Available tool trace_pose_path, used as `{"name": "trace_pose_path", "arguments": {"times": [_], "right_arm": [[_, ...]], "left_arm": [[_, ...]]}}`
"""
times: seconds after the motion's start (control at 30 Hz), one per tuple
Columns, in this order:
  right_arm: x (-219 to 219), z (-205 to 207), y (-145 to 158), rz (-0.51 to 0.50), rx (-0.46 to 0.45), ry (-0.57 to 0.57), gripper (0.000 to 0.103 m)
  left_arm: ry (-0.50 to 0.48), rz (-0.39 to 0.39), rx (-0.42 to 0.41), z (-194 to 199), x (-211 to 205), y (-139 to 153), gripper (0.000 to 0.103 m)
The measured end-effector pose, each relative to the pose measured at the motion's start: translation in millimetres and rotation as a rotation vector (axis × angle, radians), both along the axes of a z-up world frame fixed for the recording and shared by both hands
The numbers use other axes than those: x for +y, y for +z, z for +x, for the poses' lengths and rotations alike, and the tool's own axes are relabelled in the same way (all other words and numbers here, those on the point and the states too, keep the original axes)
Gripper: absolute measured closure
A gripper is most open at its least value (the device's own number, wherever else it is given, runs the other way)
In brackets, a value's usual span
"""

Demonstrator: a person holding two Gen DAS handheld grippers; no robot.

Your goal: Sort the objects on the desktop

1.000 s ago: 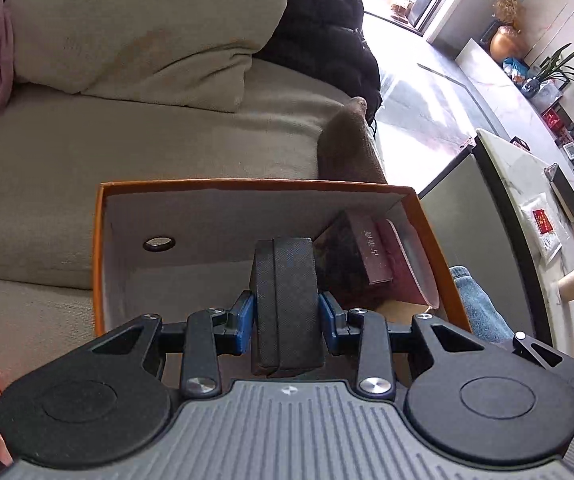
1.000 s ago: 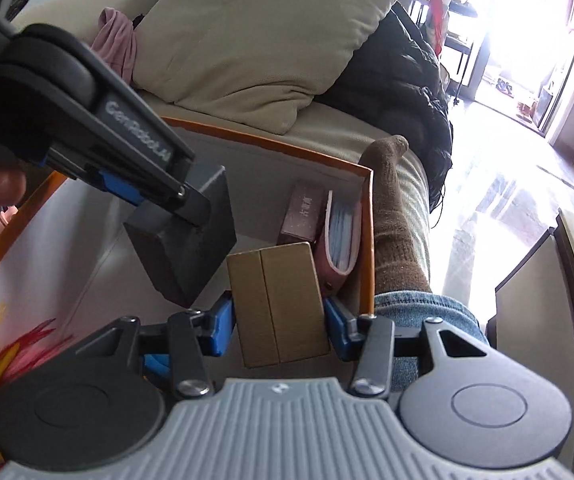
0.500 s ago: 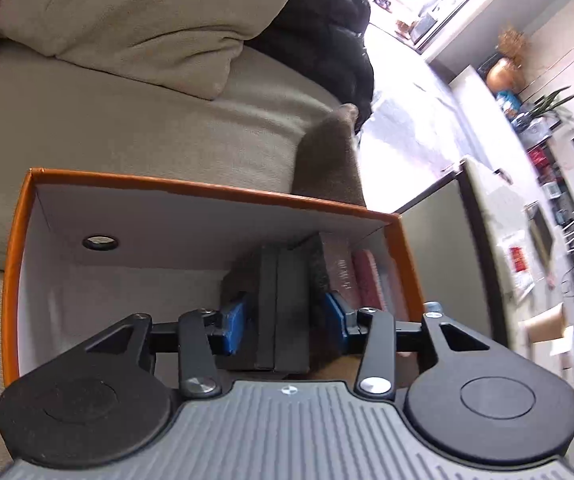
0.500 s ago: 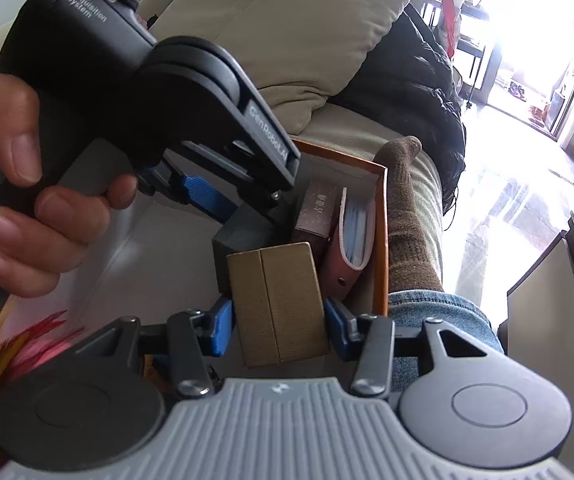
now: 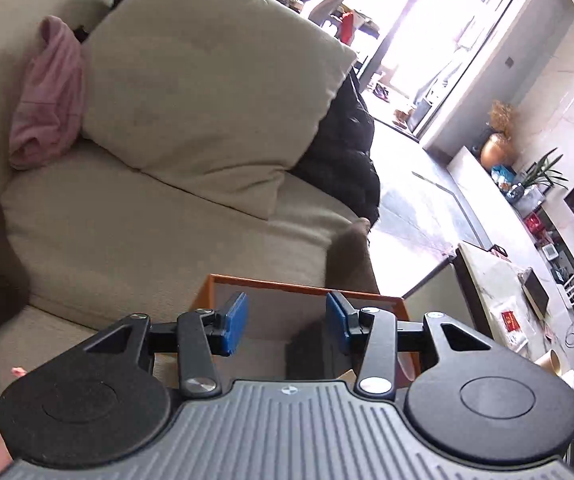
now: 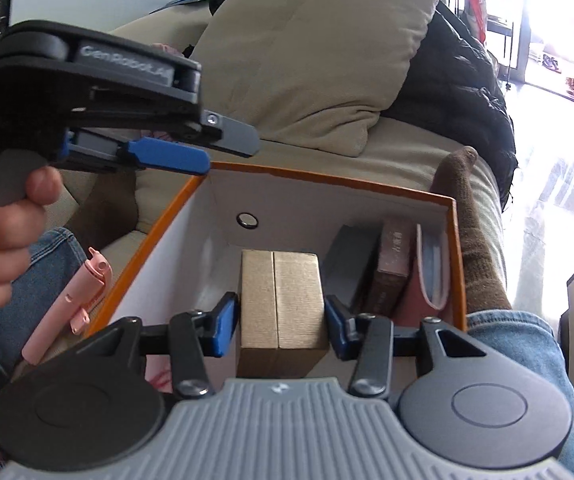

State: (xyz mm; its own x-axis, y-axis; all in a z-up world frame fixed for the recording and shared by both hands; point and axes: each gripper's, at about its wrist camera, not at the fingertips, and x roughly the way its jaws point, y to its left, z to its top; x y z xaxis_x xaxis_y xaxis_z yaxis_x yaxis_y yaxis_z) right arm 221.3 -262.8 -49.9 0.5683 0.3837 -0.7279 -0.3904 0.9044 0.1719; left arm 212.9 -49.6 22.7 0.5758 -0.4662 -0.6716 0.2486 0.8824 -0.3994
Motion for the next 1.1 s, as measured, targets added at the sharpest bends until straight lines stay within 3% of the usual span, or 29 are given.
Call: {"name": "trace_pose_path", "arguments": {"times": [0.17, 0.43, 0.6, 0.7, 0.9, 1.0, 1.1], "right_arm": [[34.0, 30.2, -15.3, -0.062, 0.024, -0.013, 0.055], [53.9, 55.8, -42.7, -0.181, 0.063, -0.05, 0.055], [48.7, 48.6, -34.6, -0.198, 0.024, -0.016, 0.053], [45.5, 35.2, -24.5, -0.186, 0.007, 0.073, 0.053], [44.4, 20.8, -28.7, -0.209, 0.047, 0.194, 0.082], [47.3, 24.5, -38.5, -0.152, 0.115, 0.188, 0.087], [54.6, 30.8, -46.4, -0.146, 0.123, 0.154, 0.088]], "left_arm": [[0.037, 0.038, 0.012, -6.6, 24.5, -10.2, 0.052], [0.05, 0.024, 0.057, -14.8, 53.2, -29.1, 0.052], [0.018, 0.002, 0.061, -21.1, 61.0, -34.8, 0.052], [0.012, -0.004, 0.056, -26.2, 65.1, -36.9, 0.052], [0.012, -0.022, 0.063, -28.6, 74.4, -42.0, 0.052], [0.016, -0.03, 0.071, -26.7, 79.2, -45.2, 0.052], [0.015, -0.037, 0.074, -26.6, 82.7, -45.9, 0.052]]}}
